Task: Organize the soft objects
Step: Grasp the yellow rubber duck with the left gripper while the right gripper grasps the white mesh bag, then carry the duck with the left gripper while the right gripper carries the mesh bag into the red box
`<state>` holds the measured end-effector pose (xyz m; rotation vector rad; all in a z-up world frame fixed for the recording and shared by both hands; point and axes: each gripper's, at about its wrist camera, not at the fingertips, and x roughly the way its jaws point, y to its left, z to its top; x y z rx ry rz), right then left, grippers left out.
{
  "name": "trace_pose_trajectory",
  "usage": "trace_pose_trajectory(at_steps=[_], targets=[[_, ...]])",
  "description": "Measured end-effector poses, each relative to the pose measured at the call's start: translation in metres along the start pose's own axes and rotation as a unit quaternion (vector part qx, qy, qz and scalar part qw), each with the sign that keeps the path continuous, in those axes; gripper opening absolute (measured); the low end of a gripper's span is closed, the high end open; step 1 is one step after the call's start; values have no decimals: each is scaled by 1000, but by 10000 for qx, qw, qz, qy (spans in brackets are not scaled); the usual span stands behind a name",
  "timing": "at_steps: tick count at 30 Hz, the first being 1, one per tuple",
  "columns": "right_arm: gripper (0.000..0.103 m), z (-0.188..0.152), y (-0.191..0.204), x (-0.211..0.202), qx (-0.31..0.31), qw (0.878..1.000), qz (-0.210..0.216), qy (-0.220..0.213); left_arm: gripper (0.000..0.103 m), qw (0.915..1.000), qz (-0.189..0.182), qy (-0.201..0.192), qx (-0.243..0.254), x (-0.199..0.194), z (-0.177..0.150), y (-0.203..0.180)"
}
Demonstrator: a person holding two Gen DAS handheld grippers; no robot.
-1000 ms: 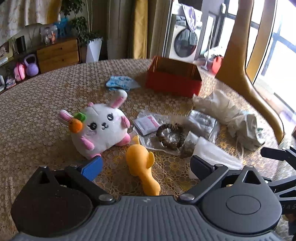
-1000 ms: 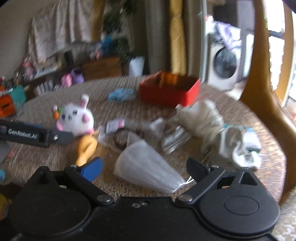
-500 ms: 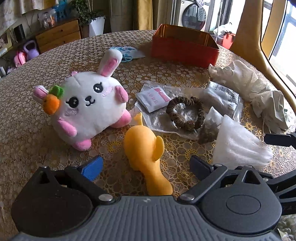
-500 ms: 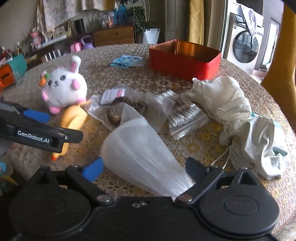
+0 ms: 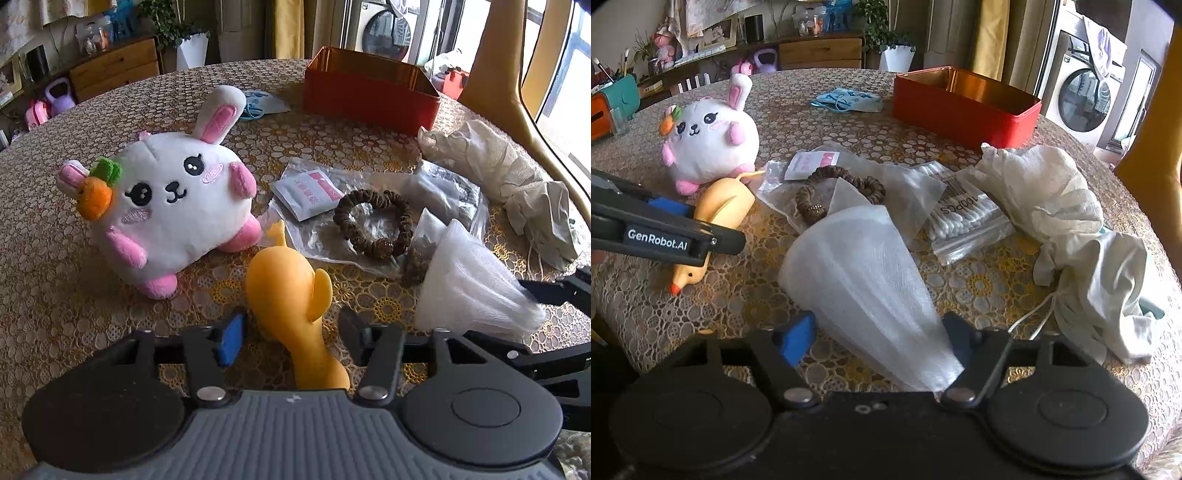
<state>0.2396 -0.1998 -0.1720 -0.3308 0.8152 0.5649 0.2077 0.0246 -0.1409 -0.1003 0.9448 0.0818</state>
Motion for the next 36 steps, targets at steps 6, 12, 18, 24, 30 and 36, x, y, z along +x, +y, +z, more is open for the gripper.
trace_pose_trajectory(at_steps=[6,12,18,24,30,36], targets=[[48,2,1,-6,89,9999,-117,-69,36,9999,-38,-66,-85,-3,0,5],[31,4,2,-19,171,9993,-177,-270,31,9999,-30,-154,-31,-7,-1,5],[23,11,-4,-36,405,9979,-159,-488,30,9998,-13,-207,-76,-12,-1,7],[20,19,-12,-50,782,9950,-85,-607,30,9995,-26,-314,-89,-19,0,7],[20,28,-18,-64,1021,9922,43,-721,29,9991,-173,-363,-147,-31,8,6],[20,48,-27,-81,1150,9888,171,-936,29,9978,-419,-501,-89,-52,32,-2]])
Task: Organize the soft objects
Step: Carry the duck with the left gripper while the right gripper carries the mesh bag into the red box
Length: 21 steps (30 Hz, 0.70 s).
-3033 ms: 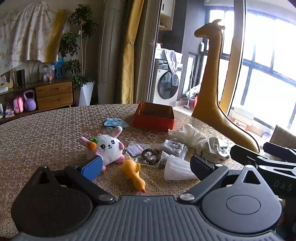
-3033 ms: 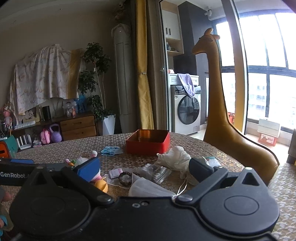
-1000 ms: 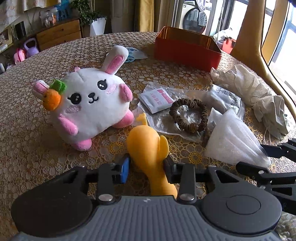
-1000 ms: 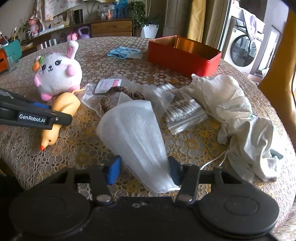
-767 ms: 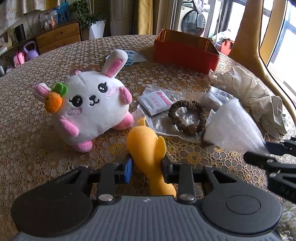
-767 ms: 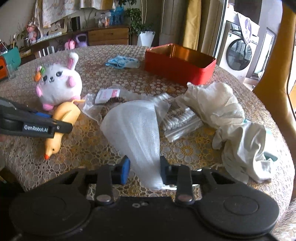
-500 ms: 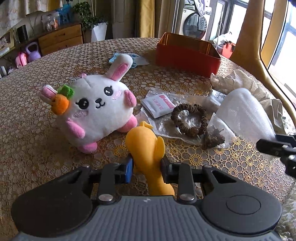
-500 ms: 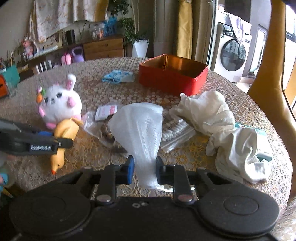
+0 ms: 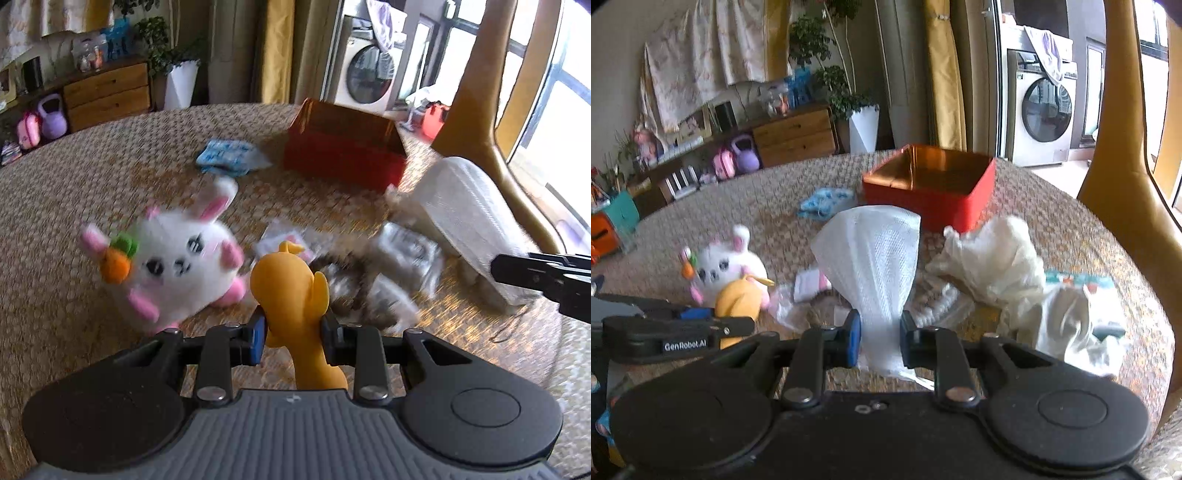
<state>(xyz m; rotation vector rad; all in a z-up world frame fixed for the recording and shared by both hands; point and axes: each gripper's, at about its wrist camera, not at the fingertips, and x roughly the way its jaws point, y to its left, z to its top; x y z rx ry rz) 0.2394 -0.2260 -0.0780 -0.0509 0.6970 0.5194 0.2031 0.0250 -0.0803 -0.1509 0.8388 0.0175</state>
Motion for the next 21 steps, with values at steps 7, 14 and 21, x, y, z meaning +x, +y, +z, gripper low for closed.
trace_pose_trajectory(at_steps=[7,14,21], targets=[[20,35,-11,-8,282,9993,154,-210,29,9994,-214,-206,147,-10,45,-16],[20,67,-22,0,315,9985,102,-439,30,9983,-290,-360,362,-4,93,-30],[20,103,-43,17,544,9969,91,-568,30,9971,-274,-359,607,15,139,-43]])
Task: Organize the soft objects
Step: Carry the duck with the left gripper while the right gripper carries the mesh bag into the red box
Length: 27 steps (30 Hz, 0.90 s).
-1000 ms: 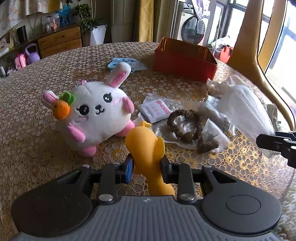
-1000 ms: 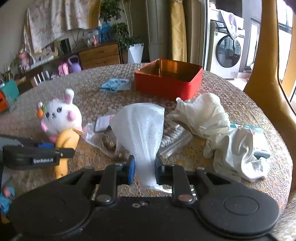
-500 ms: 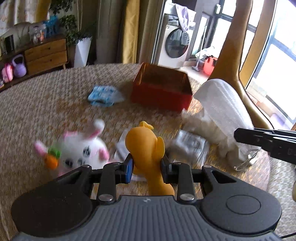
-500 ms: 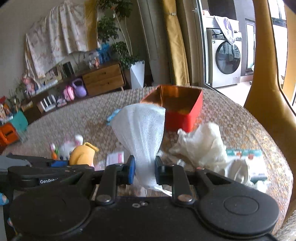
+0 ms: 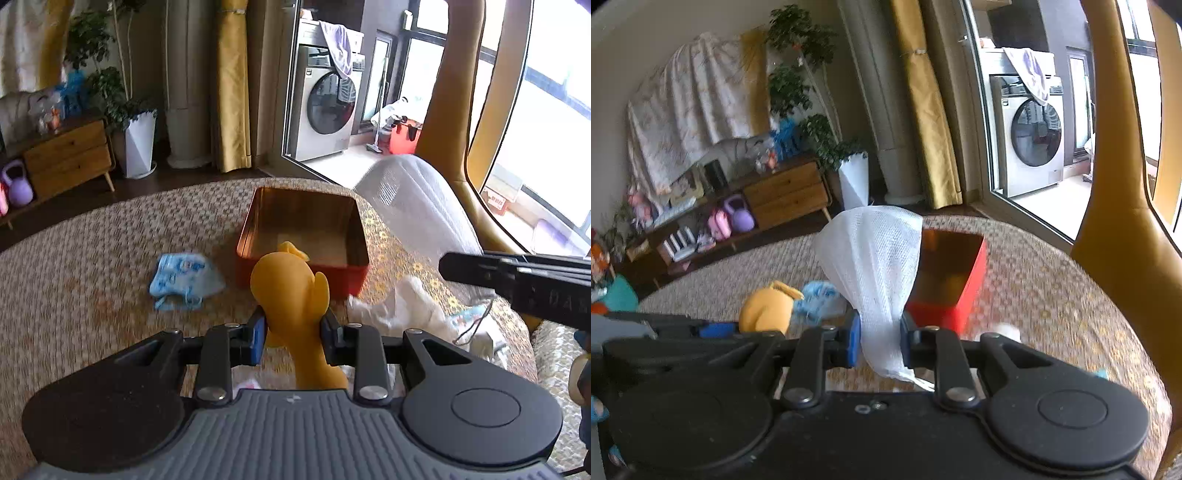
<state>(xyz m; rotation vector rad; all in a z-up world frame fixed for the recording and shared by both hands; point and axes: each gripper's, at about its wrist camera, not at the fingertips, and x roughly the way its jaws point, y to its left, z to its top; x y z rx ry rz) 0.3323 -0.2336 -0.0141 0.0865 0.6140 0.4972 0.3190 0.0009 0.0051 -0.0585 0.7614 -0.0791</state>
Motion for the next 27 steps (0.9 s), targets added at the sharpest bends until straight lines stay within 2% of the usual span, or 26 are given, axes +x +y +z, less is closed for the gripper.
trace_pose_trajectory(at_steps=[8,17,22,27], targets=[[20,37,-17,37,193,9998,-32,-97,29,9998,-135,106,41,36,45,-4],[20,41,-36,98,280,9987,-372,197,30,9994,125,153,284,99,83,-8],[20,41,-42,128,330,9973,-528,398,30,9990,114,347,255,146,98,-9],[20,39,-44,161,269,9954,-679,621,30,9974,257,567,366,190,105,-11]])
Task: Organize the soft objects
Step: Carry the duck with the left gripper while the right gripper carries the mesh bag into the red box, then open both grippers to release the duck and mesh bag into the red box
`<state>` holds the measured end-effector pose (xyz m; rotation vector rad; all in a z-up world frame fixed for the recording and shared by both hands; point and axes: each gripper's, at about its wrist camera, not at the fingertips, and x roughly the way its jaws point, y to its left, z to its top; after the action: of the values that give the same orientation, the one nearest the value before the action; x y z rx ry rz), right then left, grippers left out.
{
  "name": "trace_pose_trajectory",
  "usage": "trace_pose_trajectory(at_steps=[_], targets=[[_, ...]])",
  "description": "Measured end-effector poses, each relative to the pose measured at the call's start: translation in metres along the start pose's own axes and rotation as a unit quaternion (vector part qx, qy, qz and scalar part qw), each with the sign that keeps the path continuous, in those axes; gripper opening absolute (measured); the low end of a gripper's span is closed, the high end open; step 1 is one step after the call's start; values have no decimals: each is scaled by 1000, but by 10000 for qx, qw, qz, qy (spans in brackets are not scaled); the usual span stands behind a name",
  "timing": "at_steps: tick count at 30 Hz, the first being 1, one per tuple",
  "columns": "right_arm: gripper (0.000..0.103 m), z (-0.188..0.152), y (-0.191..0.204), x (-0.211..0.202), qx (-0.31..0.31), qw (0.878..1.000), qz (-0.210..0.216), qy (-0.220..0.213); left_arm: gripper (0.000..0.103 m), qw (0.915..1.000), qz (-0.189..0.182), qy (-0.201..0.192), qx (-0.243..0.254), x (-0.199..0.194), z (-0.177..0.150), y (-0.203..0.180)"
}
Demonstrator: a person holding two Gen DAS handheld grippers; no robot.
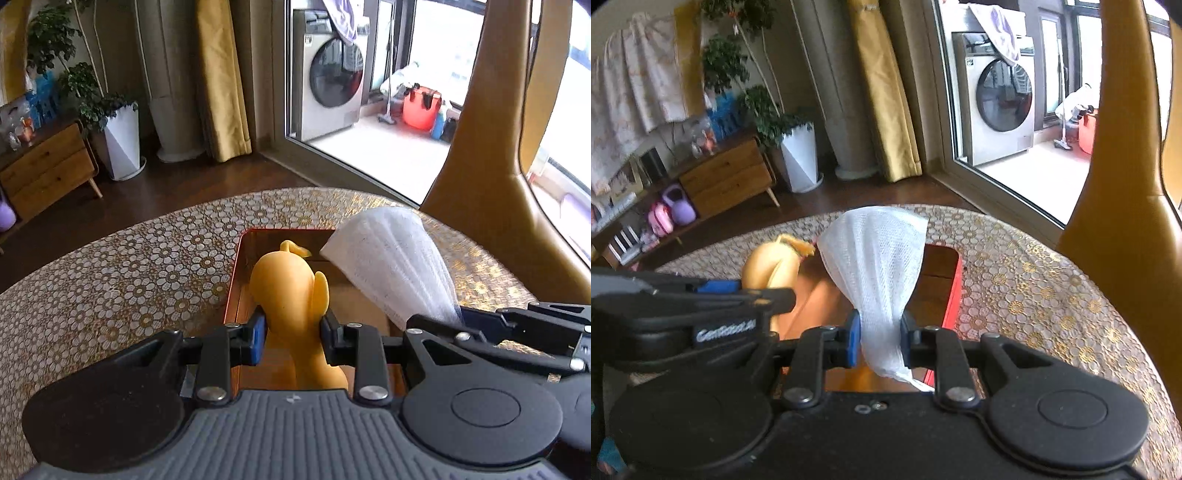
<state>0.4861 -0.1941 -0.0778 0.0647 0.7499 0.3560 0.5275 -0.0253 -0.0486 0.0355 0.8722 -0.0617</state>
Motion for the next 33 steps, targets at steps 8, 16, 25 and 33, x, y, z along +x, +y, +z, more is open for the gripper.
trace_pose_trajectory(at_steps=[8,16,25,33], targets=[[20,-8,21,47,-603,9967,-319,429,30,9991,19,415,59,52,8,6],[20,-8,34,71,-1071,9907,-398,740,30,9968,-65,744,274,80,1,3],[30,-7,31,80,-1057,9900,-360,864,30,9958,-99,884,220,92,-2,3],[54,-9,33,74,-1148,9908,-326,642,65,9972,-108,699,236,86,-3,3]])
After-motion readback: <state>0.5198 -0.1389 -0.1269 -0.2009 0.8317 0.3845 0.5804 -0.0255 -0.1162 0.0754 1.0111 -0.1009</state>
